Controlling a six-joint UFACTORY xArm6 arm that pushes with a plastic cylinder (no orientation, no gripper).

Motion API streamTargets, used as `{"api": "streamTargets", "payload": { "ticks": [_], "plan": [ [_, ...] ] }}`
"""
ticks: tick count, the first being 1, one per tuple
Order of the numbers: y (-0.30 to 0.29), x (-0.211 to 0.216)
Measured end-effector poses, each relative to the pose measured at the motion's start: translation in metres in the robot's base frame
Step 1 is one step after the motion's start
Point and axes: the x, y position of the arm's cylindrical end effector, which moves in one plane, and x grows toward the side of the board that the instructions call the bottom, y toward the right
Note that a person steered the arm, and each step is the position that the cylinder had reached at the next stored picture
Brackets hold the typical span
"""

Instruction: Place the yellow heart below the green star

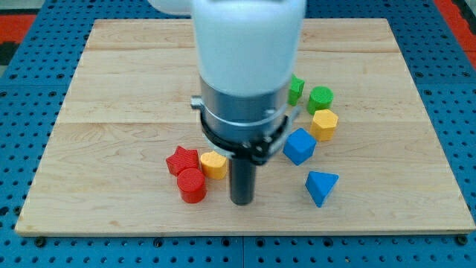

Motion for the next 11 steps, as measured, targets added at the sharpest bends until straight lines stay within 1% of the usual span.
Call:
{"api": "streamTargets", "payload": {
  "ticks": [1, 2, 3, 4, 5, 7, 8, 9, 10, 11],
  "plan": [
    [-0.033, -0.022],
    [-0.045, -0.026],
    [-0.045, -0.072],
    [-0.047, -0.085],
    [-0.085, -0.092],
    [-0.014, -0.115],
    [-0.022, -0.119],
    [0.027, -0.118],
    [0.055, -0.117],
    [0.066, -0.095]
  ]
}}
